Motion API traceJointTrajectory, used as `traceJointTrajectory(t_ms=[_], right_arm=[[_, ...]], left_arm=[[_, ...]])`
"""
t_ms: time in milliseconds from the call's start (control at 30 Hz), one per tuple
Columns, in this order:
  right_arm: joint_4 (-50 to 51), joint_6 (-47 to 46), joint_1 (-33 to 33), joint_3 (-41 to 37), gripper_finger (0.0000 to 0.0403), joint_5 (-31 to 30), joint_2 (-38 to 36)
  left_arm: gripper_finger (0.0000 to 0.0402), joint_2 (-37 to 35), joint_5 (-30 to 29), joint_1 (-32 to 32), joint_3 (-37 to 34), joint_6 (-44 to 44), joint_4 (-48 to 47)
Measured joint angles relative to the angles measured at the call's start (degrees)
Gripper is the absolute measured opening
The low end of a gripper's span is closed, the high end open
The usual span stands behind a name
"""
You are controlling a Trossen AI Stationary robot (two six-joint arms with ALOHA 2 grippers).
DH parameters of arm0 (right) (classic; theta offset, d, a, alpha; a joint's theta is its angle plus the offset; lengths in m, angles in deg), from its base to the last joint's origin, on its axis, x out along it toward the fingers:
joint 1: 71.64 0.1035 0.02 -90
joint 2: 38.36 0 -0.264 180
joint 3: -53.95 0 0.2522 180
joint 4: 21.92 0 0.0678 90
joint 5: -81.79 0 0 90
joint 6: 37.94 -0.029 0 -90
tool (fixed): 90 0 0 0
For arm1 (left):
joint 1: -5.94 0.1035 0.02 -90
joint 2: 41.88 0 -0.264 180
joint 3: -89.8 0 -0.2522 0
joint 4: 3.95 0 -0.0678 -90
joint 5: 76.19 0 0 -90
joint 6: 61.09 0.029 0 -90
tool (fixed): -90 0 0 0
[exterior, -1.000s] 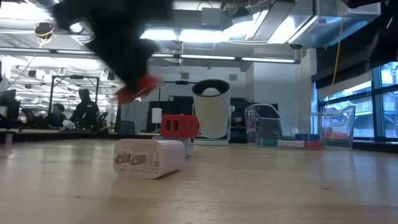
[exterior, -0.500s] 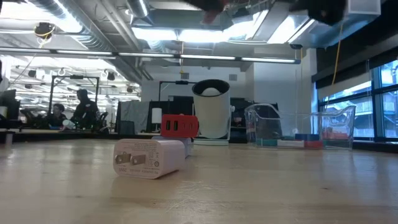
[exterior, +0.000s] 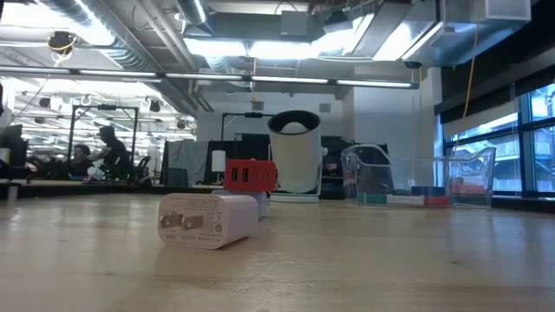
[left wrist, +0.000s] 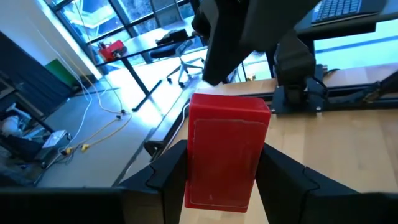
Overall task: Pick & Place Office items
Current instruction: Put the red digital timer into the top transparent bin
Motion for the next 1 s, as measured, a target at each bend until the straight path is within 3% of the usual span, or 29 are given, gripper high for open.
traceJointTrajectory(t_ms=[300, 600, 800, 1000], right_arm=[[-4.4, 5.5, -1.6, 0.1, 0.0293, -0.6, 2.5], [-6.9, 9.7, -4.8, 0.1, 0.0300, 0.5, 6.7], [-6.9, 10.0, -5.7, 0.1, 0.0261, 0.5, 7.1], [-7.1, 9.3, -5.8, 0.1, 0.0176, 0.7, 7.1]], left_arm=[[0.0158, 0.0, 0.4, 1.4, 0.0, 0.0, 1.6], [0.0158, -0.1, 3.0, 3.5, 0.0, 0.0, 1.4], [0.0160, -0.1, 3.9, 3.4, 0.0, 0.0, 1.4], [0.0161, -0.1, 3.5, 3.5, 0.0, 0.0, 1.3]])
